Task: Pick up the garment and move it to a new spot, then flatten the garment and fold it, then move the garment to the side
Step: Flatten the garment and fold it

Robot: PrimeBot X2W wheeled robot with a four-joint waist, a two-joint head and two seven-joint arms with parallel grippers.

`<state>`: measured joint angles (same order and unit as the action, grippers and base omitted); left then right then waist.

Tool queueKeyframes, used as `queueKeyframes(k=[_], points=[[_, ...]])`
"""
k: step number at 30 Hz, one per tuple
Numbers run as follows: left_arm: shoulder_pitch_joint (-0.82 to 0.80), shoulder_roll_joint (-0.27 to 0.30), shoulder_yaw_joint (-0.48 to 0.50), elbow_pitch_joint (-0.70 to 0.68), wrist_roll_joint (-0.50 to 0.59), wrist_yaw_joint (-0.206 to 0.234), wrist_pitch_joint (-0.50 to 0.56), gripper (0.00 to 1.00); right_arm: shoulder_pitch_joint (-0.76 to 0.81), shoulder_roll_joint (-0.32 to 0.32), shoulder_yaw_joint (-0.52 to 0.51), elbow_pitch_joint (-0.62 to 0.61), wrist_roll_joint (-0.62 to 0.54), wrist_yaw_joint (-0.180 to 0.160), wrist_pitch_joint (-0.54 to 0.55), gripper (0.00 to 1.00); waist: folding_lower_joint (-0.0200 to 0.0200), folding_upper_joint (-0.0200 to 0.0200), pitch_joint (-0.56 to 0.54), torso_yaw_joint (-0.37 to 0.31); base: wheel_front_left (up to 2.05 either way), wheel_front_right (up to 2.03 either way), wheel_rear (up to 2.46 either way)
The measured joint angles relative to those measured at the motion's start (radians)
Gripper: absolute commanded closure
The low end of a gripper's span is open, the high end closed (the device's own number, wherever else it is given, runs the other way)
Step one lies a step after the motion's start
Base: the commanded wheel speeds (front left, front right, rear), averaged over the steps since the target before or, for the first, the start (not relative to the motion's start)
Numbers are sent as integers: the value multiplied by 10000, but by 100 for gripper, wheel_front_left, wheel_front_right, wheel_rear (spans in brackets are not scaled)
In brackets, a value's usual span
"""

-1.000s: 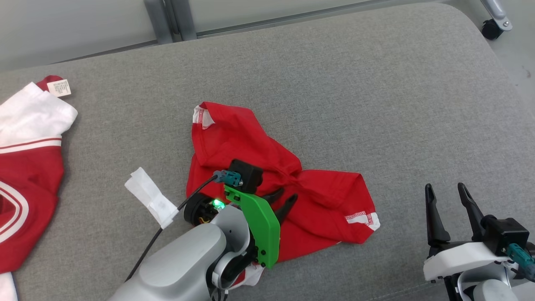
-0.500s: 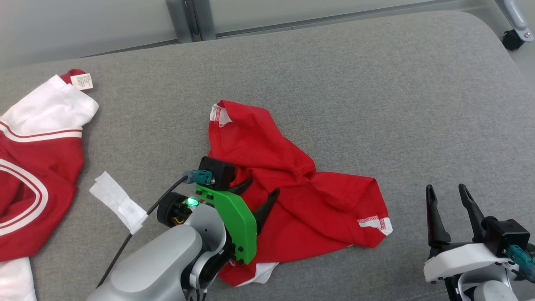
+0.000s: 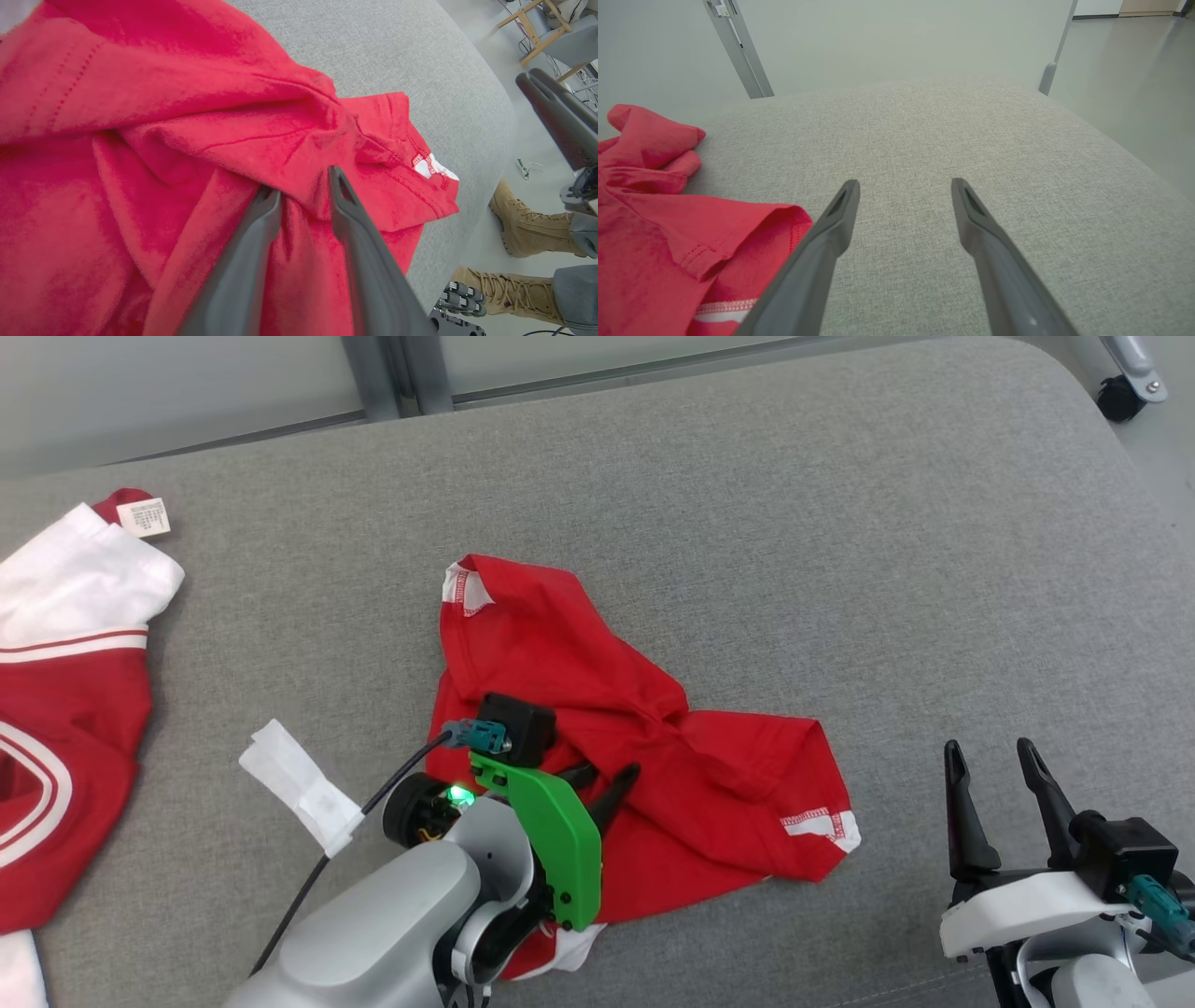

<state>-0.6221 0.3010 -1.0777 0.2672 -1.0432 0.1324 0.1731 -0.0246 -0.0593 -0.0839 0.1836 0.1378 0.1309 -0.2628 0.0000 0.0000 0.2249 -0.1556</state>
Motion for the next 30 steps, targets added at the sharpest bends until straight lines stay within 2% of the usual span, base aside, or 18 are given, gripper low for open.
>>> queueKeyframes(k=[2, 3, 4, 5, 19, 29, 30], points=[[-91, -21, 61, 48, 4, 12, -86, 61, -9, 12, 4, 10, 2, 0, 0, 0, 0, 0, 39, -73, 0, 0, 0], [-153, -36, 98, 92, 15, 13, -88, 73, -26, 15, 13, 21, 6, 0, 0, 0, 0, 0, 63, -114, 0, 0, 0], [-202, -54, 125, 142, 21, 35, -123, 91, -41, 19, 19, 29, 15, 0, 0, 0, 0, 0, 86, -152, 0, 0, 0], [-229, -79, 173, 184, 25, 69, -203, 100, -60, 23, 21, 36, 19, 0, 0, 0, 0, 0, 103, -183, 0, 0, 0], [-1559, -890, 884, 1649, -79, 161, -491, 100, -492, 79, 251, 169, 318, 0, 0, 0, 0, 0, 621, -895, 0, 0, 0], [-2356, -1032, 1035, 3632, 121, 52, -798, 100, -639, 81, 345, 309, 564, 0, 0, 0, 0, 0, 962, -1659, 0, 0, 0], [-2361, -1066, 1041, 3806, 121, -29, -892, 80, -638, 79, 341, 326, 564, 0, 0, 0, 0, 0, 974, -1711, 0, 0, 0]])
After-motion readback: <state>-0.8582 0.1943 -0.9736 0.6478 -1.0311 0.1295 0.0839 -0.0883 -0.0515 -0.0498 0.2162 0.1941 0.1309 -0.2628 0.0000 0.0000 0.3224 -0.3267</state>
